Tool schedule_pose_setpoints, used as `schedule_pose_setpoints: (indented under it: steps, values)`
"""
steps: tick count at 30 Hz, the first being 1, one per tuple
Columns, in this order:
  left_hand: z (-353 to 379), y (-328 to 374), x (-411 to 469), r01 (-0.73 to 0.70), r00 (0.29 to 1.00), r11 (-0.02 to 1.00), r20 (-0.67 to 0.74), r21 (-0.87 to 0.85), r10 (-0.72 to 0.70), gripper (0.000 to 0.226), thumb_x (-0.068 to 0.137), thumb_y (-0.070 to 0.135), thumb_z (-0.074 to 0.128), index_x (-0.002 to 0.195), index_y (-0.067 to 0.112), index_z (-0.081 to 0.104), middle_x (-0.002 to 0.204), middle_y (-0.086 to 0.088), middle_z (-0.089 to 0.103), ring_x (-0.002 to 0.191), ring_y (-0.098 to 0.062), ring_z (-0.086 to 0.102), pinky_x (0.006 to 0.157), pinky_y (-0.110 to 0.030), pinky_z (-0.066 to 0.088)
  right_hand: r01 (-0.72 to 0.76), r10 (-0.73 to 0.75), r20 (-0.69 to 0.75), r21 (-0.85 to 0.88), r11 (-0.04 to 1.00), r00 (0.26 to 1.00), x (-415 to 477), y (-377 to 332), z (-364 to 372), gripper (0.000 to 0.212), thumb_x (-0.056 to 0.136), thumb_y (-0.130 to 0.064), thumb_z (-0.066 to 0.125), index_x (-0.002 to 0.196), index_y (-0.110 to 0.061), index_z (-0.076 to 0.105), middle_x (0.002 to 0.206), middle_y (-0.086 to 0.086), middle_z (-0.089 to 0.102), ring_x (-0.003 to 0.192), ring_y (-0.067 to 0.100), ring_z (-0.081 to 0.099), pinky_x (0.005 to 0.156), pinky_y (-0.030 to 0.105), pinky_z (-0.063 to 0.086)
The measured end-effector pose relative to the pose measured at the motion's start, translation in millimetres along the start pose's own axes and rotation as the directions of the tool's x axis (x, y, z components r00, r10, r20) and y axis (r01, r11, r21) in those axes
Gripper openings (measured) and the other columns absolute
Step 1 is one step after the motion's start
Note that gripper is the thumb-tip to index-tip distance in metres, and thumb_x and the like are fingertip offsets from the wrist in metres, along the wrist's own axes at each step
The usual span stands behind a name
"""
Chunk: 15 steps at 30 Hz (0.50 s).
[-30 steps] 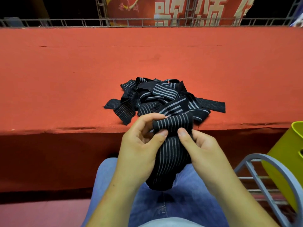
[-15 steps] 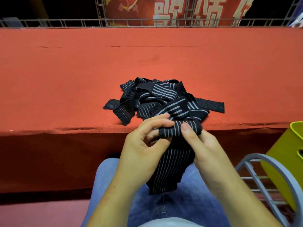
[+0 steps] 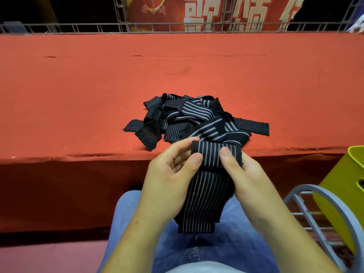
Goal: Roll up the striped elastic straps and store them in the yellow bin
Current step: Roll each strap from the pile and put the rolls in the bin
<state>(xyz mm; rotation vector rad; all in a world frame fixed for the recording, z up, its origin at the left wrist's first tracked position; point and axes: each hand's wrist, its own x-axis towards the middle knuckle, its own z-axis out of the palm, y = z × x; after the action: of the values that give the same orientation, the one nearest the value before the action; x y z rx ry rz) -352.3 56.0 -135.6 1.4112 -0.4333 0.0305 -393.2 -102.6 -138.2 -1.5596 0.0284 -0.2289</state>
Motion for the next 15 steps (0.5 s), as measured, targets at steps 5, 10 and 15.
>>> schedule_pose_setpoints:
  steps: [5, 10, 15]
  values:
    - [-1.2, -0.9, 0.0, 0.02, 0.999, 1.0, 0.031, -0.01, -0.02, 0.029, 0.093, 0.01, 0.073, 0.119, 0.022, 0.071, 0.114, 0.007, 0.078, 0.11, -0.008, 0.072, 0.094, -0.019, 0.052, 0.087, -0.09, -0.045, -0.064, 0.994, 0.995, -0.1, -0.1, -1.6, 0.037, 0.1, -0.053, 0.058, 0.118, -0.025, 0.074, 0.116, -0.006, 0.08, 0.113, 0.012, 0.074, 0.102, 0.044, 0.054]
    - [-1.4, -1.0, -0.5, 0.002, 0.999, 1.0, 0.046, -0.013, -0.002, 0.026, 0.088, 0.018, 0.078, 0.114, 0.022, 0.073, 0.111, 0.006, 0.079, 0.106, -0.009, 0.073, 0.091, -0.018, 0.053, 0.064, -0.065, -0.045, -0.036, 0.997, 0.997, -0.5, -0.5, -1.5, 0.032, 0.101, -0.048, 0.061, 0.114, -0.022, 0.074, 0.112, -0.002, 0.081, 0.109, 0.016, 0.075, 0.098, 0.043, 0.056]
    - [0.6, -1.3, -2.0, -0.036, 0.999, 0.999, 0.012, -0.028, 0.037, 0.027, 0.089, 0.017, 0.07, 0.115, 0.017, 0.072, 0.111, 0.003, 0.079, 0.107, -0.012, 0.073, 0.091, -0.019, 0.053, -0.041, 0.043, -0.025, 0.062, 0.997, 0.999, 0.9, -0.2, 0.8, 0.043, 0.098, -0.054, 0.062, 0.12, -0.02, 0.076, 0.119, 0.001, 0.08, 0.118, 0.02, 0.073, 0.111, 0.054, 0.05]
